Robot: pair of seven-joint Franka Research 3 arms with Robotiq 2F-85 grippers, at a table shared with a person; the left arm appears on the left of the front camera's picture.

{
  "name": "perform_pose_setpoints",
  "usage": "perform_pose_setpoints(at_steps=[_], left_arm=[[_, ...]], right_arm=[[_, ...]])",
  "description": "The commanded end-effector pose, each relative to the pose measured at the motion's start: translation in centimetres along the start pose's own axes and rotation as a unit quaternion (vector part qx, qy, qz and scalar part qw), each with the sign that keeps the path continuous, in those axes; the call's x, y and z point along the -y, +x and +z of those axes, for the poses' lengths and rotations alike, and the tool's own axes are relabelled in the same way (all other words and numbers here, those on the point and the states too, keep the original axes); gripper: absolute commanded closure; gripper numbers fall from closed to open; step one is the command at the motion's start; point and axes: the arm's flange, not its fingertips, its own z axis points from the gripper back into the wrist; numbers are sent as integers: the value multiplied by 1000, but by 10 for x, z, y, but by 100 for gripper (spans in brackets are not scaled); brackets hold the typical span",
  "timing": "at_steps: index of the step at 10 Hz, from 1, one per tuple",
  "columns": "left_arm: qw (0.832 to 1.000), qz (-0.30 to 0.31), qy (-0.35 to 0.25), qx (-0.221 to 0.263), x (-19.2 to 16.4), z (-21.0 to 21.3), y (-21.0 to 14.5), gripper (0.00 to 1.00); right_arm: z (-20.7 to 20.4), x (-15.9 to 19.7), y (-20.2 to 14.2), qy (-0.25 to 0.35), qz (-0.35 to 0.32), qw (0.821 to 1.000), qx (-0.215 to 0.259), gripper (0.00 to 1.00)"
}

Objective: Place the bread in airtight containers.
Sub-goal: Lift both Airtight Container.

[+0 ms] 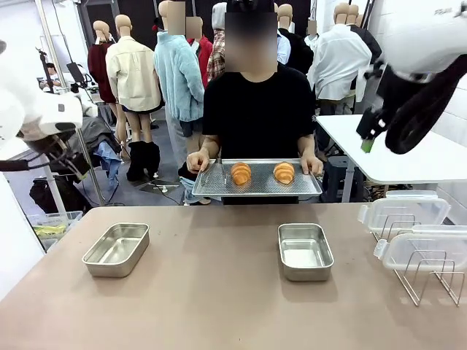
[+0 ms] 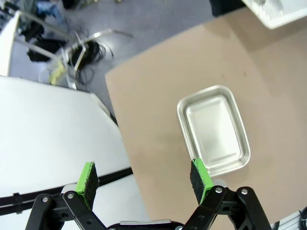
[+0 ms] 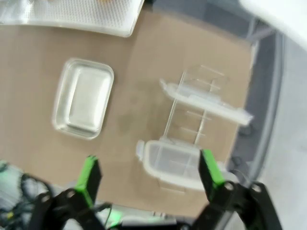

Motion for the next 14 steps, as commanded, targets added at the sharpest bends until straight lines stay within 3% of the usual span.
perform_pose_setpoints(at_steps=[1, 3, 4, 5, 7, 9, 11, 14], left_arm=[[998, 38, -27, -41, 3, -26, 5, 0], [990, 84, -76, -83, 7, -64, -7, 0], [986, 111, -81, -92, 8, -76, -10, 0], [995, 45, -48, -72, 9, -59, -13, 0], [995, 45, -48, -72, 9, -59, -13, 0], [989, 76, -78, -96, 16, -91, -13, 0], [979, 107, -91, -146, 25, -144, 6, 0], [971, 137, -107, -162, 26, -184, 11, 0]], right_arm=[[-27, -8, 6, -15, -63, 997, -47, 0], [-65, -22, -2, 6, -115, 991, -63, 0], [-73, -26, -3, -10, -121, 991, -48, 0], [-62, -11, 1, 1, -83, 994, -69, 0], [-62, -11, 1, 1, -83, 994, -69, 0], [-66, -16, 2, -2, -93, 993, -66, 0], [-133, -43, 23, 22, -63, 992, -110, 0], [-197, -73, 32, 37, -74, 989, -123, 0]])
